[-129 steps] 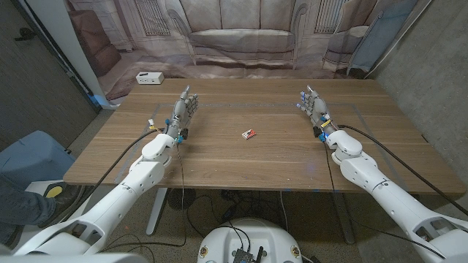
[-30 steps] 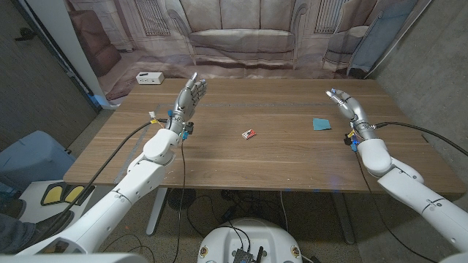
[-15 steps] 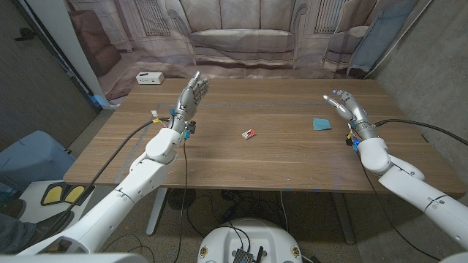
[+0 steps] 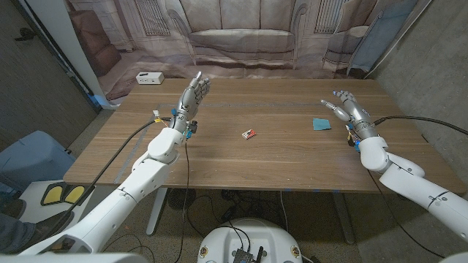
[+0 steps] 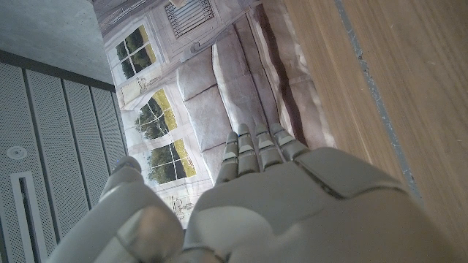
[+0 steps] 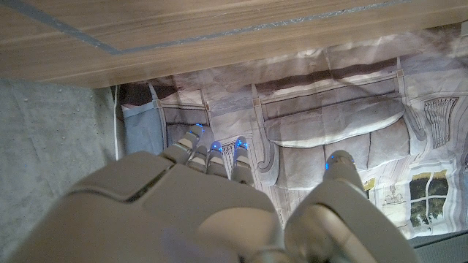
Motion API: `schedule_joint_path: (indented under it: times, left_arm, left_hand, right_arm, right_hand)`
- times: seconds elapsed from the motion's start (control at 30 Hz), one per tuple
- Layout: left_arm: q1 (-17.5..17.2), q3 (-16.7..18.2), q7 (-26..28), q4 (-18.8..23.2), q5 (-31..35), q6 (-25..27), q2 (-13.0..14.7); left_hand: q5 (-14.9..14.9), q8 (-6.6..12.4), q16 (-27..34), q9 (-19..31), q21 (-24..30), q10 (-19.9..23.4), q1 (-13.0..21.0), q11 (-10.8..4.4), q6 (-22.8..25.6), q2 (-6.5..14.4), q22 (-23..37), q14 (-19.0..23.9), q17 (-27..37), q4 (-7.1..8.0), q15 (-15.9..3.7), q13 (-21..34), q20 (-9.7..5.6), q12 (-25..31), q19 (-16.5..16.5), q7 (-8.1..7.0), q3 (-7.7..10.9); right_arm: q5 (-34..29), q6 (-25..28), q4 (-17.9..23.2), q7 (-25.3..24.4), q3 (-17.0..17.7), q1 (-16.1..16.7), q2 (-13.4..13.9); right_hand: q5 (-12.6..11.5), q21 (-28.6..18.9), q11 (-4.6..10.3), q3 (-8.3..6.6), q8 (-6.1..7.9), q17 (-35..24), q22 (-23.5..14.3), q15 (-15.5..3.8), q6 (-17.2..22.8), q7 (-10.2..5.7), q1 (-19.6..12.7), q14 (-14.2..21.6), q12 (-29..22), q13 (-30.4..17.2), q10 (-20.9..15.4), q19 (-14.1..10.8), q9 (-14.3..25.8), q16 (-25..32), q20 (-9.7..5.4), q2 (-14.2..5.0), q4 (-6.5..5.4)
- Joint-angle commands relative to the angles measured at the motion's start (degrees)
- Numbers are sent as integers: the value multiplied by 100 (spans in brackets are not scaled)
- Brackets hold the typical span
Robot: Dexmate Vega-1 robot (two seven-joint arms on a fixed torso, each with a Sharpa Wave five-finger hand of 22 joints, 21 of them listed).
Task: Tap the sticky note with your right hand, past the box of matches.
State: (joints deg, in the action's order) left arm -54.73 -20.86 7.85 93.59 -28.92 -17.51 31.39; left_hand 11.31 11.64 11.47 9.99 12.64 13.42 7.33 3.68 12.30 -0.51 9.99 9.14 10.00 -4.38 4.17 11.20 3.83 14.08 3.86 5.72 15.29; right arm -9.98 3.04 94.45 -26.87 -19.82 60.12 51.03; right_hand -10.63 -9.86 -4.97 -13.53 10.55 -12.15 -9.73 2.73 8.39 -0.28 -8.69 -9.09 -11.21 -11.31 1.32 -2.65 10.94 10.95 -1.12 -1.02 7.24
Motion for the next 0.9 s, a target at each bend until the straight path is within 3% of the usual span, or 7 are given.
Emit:
schedule_joint_path:
  times: [0.03,0.13,0.17,0.37,0.67,0.9]
  left_arm:
    - [11,-16,32,2,37,-11,-21]
    - [-10,-9,48,32,34,5,-11]
    - [-17,-6,61,41,37,6,-12]
    - [-44,1,71,87,57,-8,3]
    - [-119,20,93,156,54,-23,18]
    - [-163,19,99,191,53,-28,20]
  left_hand:
    - [-7,-10,2,27,-29,69,39,-8,42,15,25,77,26,-37,1,16,13,-10,34,6,6]
    - [-8,-12,2,27,-32,68,40,-11,44,17,25,85,26,-38,5,16,15,-14,35,5,6]
    - [-8,-14,0,27,-34,70,40,-4,43,17,25,85,26,-39,5,16,17,-15,35,8,5]
    - [-9,-16,-3,27,-39,72,41,-8,51,20,25,91,26,-41,2,16,21,-19,34,-3,5]
    - [-11,-23,-8,28,-51,90,41,-2,60,24,26,104,26,-46,0,17,30,-22,30,-8,2]
    - [-12,-23,-11,28,-57,94,42,5,72,27,26,112,27,-49,2,17,37,-27,30,-9,1]
  right_arm:
    - [-379,579,155,247,-285,-140,275]
    - [-414,645,169,315,-351,-179,302]
    - [-440,680,181,320,-372,-188,310]
    - [-584,954,304,382,-469,-225,373]
    - [-609,1213,409,501,-545,-228,435]
    - [-664,1409,478,634,-631,-261,501]
  right_hand:
    - [-27,28,25,40,0,-31,-28,39,-76,-37,52,-208,37,-35,178,297,1,-36,124,-41,-21]
    - [-26,18,60,57,13,-40,-33,43,-104,-68,82,-377,53,-39,321,507,2,-49,147,-50,-36]
    - [-26,17,80,71,18,-46,-39,52,-128,-101,106,-502,61,-44,438,693,3,-53,210,-57,-47]
    - [-29,13,188,96,70,-57,-56,45,-36,-263,164,-898,61,-57,725,1250,4,-65,359,-97,-76]
    - [-28,-2,270,131,126,-71,-65,46,147,-309,251,-1171,70,-64,995,1610,6,-56,407,-116,-118]
    - [-30,3,340,148,177,-73,-69,31,364,-357,289,-1337,62,-69,1188,1958,8,-37,360,-129,-131]
